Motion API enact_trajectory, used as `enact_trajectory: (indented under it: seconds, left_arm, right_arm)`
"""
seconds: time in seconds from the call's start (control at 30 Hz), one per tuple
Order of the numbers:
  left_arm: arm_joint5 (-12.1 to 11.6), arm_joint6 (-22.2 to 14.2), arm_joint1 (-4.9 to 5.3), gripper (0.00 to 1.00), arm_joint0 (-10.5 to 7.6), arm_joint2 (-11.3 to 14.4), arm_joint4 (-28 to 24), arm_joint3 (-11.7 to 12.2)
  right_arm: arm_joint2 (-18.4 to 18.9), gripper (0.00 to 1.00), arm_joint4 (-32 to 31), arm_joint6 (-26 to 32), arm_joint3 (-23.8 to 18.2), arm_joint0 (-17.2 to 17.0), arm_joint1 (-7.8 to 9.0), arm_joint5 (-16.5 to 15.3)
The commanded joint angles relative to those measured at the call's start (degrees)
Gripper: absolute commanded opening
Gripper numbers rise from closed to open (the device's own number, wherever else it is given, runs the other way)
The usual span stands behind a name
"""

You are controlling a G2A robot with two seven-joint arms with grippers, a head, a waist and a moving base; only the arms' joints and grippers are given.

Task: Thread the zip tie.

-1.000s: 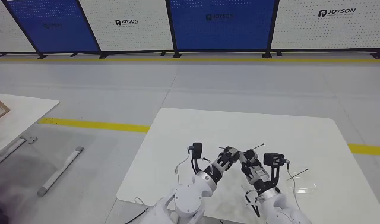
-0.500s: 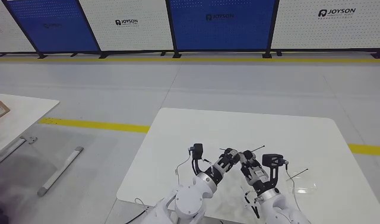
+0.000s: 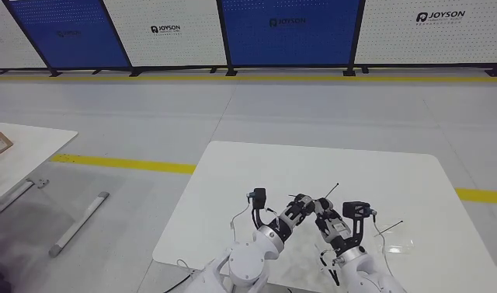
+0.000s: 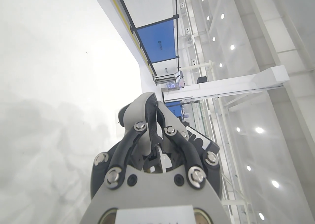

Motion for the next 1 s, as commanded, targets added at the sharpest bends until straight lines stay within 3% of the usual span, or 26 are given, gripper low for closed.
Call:
enact_trajectory:
  seconds: [0.0,0.73,0.97]
  left_arm:
    - [-0.1,0.1,0.00,0.00,0.01,0.0,-0.1,-0.1]
    - [-3.2,-0.1,-0.08,0.00,0.41,-0.9,-3.9,-0.8]
    - [-4.2,0.3,0.02,0.00,0.82,-2.0,-5.2,-2.3]
  right_arm:
    - [0.0,0.00,-0.1,0.0,0.0,0.0,0.01,-0.1]
    - [-0.5,0.00,-0.3,0.0,1.1,0.6,0.07,-0.7]
    - [-0.5,0.00,-0.4,0.1,1.6,0.8,0.09,-0.8]
